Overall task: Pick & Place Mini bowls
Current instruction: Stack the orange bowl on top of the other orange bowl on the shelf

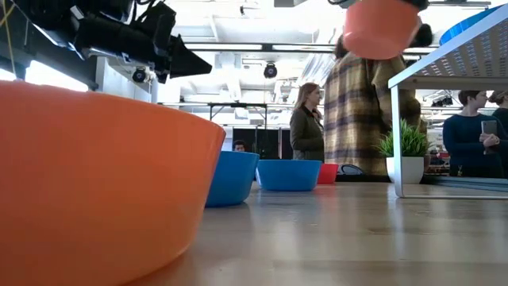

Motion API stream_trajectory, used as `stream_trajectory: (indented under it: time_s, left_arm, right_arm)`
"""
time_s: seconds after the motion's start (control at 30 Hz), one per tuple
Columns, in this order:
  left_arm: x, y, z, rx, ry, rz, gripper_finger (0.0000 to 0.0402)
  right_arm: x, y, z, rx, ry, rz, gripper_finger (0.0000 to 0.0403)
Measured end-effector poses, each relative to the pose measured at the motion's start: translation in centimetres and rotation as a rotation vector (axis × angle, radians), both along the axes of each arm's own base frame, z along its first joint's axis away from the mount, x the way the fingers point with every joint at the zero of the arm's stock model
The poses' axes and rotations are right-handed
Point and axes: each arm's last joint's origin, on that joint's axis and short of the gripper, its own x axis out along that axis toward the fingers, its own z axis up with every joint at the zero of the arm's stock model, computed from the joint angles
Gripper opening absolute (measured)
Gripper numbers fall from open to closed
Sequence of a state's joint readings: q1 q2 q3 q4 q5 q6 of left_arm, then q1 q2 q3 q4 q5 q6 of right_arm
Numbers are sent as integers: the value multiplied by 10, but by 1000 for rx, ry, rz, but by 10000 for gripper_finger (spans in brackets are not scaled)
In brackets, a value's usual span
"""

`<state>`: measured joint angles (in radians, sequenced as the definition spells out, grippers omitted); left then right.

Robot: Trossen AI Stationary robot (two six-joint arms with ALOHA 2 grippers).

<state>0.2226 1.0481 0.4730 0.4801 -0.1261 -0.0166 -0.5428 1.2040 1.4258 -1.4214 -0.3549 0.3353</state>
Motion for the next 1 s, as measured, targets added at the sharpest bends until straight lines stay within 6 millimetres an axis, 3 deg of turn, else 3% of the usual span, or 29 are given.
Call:
stream_trajectory:
  time_s: [0.2, 0.6, 1.0]
  left_arm:
    - [0, 0, -1, 0, 7, 0, 46]
    - [0, 0, -2, 16, 21, -3, 46]
    - [0, 0, -2, 17, 21, -3, 46]
  right_arm:
    - [-14, 25, 3, 90, 87, 7, 0]
    - [-40, 70, 19, 263, 32, 3, 0]
    - [-45, 123, 22, 339, 146, 16, 0]
